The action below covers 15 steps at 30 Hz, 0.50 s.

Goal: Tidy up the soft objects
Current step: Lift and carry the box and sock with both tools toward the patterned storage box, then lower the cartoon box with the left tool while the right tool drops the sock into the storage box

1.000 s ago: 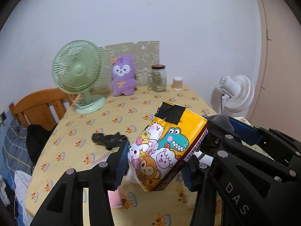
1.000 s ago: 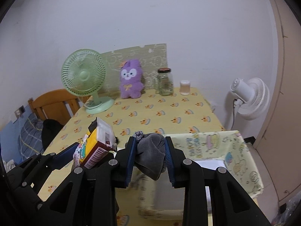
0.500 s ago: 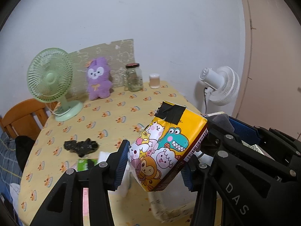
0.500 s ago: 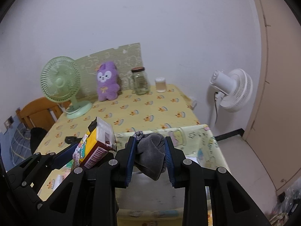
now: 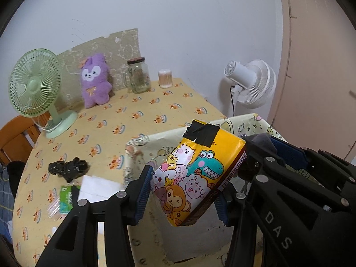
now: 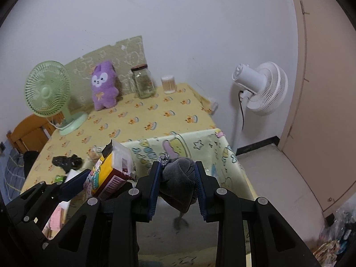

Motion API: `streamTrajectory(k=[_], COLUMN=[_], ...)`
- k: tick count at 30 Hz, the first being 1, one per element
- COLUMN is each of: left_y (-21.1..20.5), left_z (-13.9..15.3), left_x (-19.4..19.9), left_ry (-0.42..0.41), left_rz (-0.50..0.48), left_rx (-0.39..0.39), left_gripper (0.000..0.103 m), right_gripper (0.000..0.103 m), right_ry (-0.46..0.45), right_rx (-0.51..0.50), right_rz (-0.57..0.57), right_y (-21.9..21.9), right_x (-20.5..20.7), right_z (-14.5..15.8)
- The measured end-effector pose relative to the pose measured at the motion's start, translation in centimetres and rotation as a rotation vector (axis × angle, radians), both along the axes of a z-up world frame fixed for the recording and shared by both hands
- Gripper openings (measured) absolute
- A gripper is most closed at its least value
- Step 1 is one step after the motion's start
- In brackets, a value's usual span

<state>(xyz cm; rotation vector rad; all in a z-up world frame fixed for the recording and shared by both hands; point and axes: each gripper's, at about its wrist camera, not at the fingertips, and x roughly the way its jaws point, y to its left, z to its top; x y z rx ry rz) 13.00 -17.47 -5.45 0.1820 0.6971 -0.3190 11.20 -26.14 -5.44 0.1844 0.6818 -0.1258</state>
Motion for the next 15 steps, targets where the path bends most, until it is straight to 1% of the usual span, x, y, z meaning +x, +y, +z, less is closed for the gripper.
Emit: streamTrajectory(k=[5, 10, 15], left_y=[-1.1, -1.8, -2.1], left_z=[-0.8, -1.2, -1.2], left_x=[0.2, 0.6, 1.1], left_ry=[0.028, 0.047, 0.059], left_rz=[-0.008, 0.012, 0.034], left_rx=[0.003, 0.017, 0.012], left_gripper=[0.055, 0.055, 0.055], right_gripper=[0.033, 0.033, 0.035], right_ry=[0.034, 0.023, 0.009], right_rx=[0.019, -0.005, 0.008], right_rz=[0.0, 0.005, 0.037], right_y=[-1.1, -1.6, -2.3], right_x=[1.1, 1.7, 2.5], right_z=[-1.2, -1.5, -1.6])
